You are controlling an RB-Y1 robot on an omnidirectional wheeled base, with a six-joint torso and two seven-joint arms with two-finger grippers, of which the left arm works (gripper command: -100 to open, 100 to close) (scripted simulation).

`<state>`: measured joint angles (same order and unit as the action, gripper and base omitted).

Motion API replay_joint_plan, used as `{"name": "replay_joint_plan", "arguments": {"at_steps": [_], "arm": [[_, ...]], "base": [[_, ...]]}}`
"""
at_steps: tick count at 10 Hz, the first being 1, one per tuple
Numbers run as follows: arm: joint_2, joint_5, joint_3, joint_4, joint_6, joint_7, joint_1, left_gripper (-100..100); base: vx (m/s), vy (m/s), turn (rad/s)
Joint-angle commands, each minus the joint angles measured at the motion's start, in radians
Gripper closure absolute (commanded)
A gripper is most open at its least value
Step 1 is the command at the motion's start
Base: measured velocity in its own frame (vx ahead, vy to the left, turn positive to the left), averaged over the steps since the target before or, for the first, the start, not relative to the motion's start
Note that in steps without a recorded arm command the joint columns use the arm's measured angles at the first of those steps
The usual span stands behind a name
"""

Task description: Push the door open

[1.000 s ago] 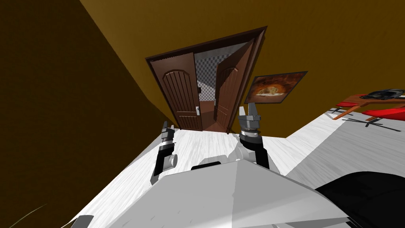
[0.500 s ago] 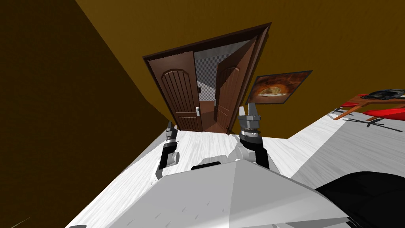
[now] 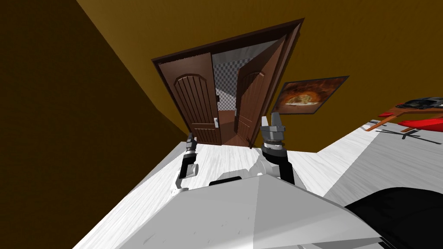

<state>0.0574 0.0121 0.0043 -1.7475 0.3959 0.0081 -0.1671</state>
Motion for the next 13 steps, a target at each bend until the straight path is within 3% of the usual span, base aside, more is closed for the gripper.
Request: {"name": "replay_joint_plan", "arguments": {"at_steps": [1,6,7,11,12,13], "arm": [[0.005,0.001,-0.002,0.045,0.0,0.002,0.028,-100],[0.012,0.0,-0.011,0.198,0.009,0.003,0.121,-100],[0.012,0.0,-0.011,0.201,0.009,0.003,0.121,-100],[0.013,0.0,-0.019,0.324,0.016,0.004,0.197,-100],[0.013,0.0,-0.019,0.329,0.016,0.004,0.197,-100],[0.012,0.0,-0.021,0.361,0.018,0.004,0.216,-100]], "base": [[0.095,0.01,-0.013],[0.096,0.01,-0.015],[0.066,0.009,-0.005],[0.086,0.009,-0.014],[0.066,0.009,-0.007],[0.057,0.013,-0.007]]}}
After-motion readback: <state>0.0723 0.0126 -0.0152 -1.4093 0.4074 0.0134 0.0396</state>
